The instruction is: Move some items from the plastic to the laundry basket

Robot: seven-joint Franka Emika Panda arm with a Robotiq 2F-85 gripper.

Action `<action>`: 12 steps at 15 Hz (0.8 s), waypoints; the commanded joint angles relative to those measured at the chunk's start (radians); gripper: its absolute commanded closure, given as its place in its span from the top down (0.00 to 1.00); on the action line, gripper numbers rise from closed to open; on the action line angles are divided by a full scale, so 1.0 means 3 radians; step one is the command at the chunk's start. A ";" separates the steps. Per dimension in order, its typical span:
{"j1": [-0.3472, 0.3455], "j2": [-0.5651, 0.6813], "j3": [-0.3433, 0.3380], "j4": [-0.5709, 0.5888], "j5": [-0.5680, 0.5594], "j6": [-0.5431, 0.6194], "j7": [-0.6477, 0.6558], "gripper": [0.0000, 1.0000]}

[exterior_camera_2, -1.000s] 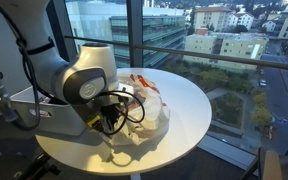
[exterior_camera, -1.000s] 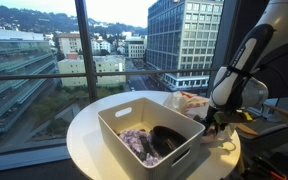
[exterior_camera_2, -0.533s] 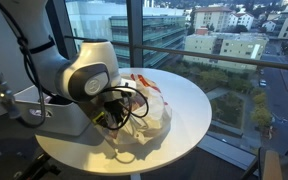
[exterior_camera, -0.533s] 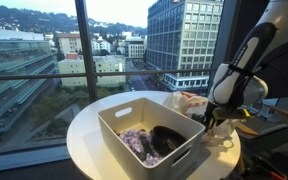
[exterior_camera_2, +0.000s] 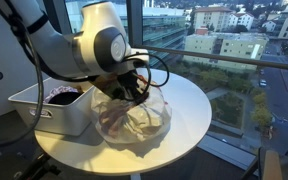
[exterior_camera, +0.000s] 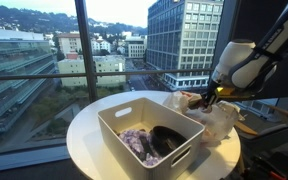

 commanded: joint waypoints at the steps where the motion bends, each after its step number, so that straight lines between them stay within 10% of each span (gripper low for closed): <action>1: -0.0046 -0.0797 0.0139 0.0001 -0.0460 -0.0530 0.0419 0.06; 3: 0.0103 -0.1170 0.0239 -0.0037 -0.0219 -0.0786 0.0336 0.07; 4: -0.0249 -0.1289 0.0792 -0.0079 0.0361 -0.0847 -0.0053 0.07; 5: 0.0399 -0.1481 0.0334 -0.0041 0.0433 -0.1061 0.0002 0.07; 6: 0.0554 -0.1570 0.0365 -0.0009 0.0797 -0.1224 -0.0221 0.07; 12: 0.0792 -0.1573 0.0553 0.0404 0.2522 -0.2385 -0.1075 0.07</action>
